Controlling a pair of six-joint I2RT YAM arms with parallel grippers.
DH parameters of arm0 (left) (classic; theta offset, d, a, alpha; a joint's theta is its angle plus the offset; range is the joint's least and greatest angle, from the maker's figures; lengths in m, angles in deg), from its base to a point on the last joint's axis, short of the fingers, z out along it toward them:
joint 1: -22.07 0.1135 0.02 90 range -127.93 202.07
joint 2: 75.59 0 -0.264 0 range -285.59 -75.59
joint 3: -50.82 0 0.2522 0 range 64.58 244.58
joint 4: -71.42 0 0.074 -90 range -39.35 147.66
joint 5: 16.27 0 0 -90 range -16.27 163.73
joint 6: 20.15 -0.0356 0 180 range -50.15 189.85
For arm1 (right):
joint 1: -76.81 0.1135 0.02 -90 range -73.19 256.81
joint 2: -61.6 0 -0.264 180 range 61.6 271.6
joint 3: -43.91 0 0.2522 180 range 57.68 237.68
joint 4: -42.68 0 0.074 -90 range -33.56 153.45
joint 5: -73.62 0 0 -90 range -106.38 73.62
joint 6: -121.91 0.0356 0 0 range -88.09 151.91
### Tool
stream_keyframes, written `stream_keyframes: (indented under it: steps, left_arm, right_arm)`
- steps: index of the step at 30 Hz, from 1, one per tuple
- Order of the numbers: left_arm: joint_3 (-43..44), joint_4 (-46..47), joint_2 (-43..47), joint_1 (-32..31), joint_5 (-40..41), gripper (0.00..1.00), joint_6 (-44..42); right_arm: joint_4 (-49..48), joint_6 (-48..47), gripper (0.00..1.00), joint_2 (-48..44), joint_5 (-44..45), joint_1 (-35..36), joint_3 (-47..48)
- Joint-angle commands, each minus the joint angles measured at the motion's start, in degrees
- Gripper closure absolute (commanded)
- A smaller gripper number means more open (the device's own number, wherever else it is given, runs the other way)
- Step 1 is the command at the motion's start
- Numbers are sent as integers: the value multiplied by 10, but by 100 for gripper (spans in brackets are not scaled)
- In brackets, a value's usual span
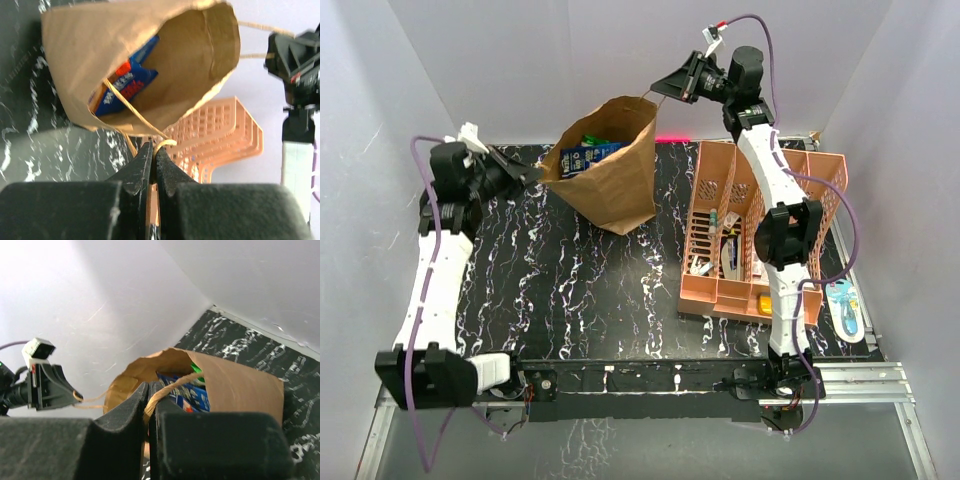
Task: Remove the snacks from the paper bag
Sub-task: Adjust the paper bag at the center of the board.
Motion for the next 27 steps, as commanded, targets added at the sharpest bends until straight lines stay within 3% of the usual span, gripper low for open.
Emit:
stream_keyframes:
  steps: [1, 9, 18, 20, 23, 25, 26, 27]
  left_arm:
    - [-67, 10, 76, -40, -28, 100, 37]
    - [-101, -65, 168, -86, 18, 100, 23]
    - [-229, -165, 272, -99, 35, 98, 31]
    - [-240, -189, 301, -99, 43, 84, 27]
    - [-224, -238, 336, -99, 68, 52, 4]
    - [-186, -275, 343, -99, 94, 36, -31]
    - [-162, -291, 343, -99, 102, 21, -52]
    - [-135, -310, 339, -98, 119, 15, -71]
  right_arm:
    - [-120, 7, 93, -67, 13, 30, 15]
    - [-40, -70, 92, -99, 47, 154, -2]
    - [32, -146, 93, -176, 53, 253, -132]
    - [32, -148, 93, -189, 43, 270, -162]
    - [28, -149, 92, -206, 26, 284, -202]
    - [21, -147, 93, -217, 19, 285, -227]
    - [22, -149, 93, -224, 26, 285, -235]
    - [24, -150, 93, -231, 32, 285, -241]
